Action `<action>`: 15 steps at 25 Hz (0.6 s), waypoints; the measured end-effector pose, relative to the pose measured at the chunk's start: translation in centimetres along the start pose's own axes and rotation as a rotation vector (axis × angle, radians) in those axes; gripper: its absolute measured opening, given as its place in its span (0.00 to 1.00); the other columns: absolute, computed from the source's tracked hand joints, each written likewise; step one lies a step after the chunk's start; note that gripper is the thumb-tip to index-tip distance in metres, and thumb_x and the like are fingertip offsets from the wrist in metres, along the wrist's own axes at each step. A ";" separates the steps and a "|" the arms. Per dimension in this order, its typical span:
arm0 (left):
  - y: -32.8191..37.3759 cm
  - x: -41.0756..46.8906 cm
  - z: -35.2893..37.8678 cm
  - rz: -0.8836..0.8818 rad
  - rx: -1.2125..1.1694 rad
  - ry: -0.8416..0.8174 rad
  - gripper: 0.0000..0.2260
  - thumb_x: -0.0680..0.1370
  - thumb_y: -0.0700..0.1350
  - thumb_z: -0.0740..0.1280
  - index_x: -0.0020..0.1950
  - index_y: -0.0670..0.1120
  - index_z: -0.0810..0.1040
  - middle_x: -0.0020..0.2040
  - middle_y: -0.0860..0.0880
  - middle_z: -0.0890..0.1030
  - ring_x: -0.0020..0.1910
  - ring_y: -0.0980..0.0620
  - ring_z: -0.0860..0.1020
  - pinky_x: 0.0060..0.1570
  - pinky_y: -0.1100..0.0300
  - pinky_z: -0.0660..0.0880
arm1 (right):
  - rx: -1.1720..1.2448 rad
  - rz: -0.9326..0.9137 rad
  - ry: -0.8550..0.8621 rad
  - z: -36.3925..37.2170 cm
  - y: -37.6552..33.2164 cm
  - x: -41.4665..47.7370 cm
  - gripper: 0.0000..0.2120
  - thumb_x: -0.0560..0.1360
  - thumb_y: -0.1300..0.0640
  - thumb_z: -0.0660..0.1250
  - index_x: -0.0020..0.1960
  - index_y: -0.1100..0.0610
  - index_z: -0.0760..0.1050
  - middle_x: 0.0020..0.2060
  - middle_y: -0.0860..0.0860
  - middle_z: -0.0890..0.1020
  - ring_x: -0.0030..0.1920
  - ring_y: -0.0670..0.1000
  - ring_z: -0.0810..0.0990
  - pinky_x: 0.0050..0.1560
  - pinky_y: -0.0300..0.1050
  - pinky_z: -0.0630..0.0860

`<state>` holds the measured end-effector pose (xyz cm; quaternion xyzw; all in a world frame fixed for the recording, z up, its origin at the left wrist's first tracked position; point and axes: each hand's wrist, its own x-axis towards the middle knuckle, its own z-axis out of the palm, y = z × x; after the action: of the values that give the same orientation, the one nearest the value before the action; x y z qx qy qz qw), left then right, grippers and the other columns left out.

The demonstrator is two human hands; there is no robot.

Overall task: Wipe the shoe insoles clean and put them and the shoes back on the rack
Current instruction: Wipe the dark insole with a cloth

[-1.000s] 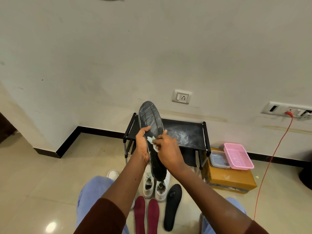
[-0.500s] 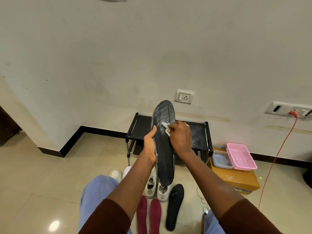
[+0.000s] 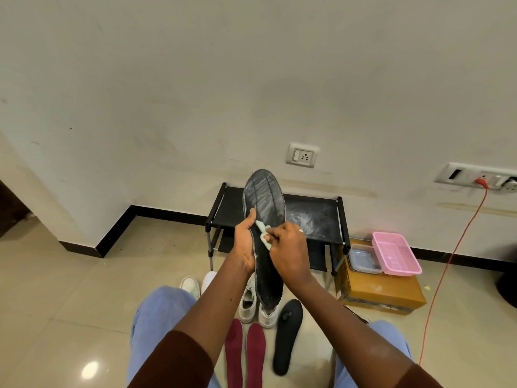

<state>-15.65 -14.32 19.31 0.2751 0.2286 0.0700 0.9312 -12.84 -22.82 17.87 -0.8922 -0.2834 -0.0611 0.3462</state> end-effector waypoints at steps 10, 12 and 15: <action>-0.4 -0.2 1.0 -0.004 0.145 0.047 0.21 0.81 0.56 0.54 0.50 0.41 0.79 0.36 0.43 0.84 0.40 0.46 0.80 0.42 0.55 0.75 | -0.025 0.184 0.131 -1.1 0.9 3.4 0.12 0.77 0.61 0.63 0.58 0.61 0.78 0.51 0.60 0.79 0.54 0.57 0.74 0.49 0.47 0.72; -0.3 0.0 0.9 0.013 0.146 0.036 0.23 0.81 0.57 0.53 0.50 0.41 0.78 0.36 0.43 0.84 0.37 0.47 0.82 0.41 0.55 0.75 | 0.007 0.195 0.099 -1.1 1.0 3.0 0.11 0.76 0.61 0.64 0.57 0.61 0.78 0.51 0.59 0.79 0.53 0.56 0.75 0.50 0.46 0.71; -0.2 0.2 1.1 0.060 0.089 -0.006 0.27 0.81 0.59 0.50 0.47 0.41 0.80 0.37 0.43 0.84 0.34 0.49 0.83 0.36 0.59 0.79 | 0.014 0.160 0.053 -1.2 0.7 2.3 0.10 0.75 0.62 0.65 0.55 0.61 0.80 0.50 0.58 0.80 0.52 0.55 0.75 0.52 0.47 0.73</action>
<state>-14.99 -14.93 19.95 0.3232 0.2201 0.0867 0.9163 -10.42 -23.01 19.06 -0.9077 -0.2024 -0.0550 0.3635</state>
